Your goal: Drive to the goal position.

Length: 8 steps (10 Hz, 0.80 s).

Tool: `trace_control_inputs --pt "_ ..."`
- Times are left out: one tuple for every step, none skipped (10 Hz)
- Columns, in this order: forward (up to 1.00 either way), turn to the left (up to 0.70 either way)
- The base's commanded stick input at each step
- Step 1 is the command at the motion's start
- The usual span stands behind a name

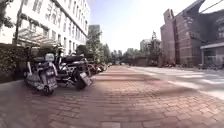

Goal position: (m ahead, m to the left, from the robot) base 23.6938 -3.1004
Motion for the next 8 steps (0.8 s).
trace_control_inputs --pt "0.70 0.00" --pt "0.70 0.00" --pt "0.70 0.00" --pt "0.70 0.00" --pt "0.70 0.00" --pt "0.70 0.00" --pt "0.70 0.00" --pt "0.70 0.00"
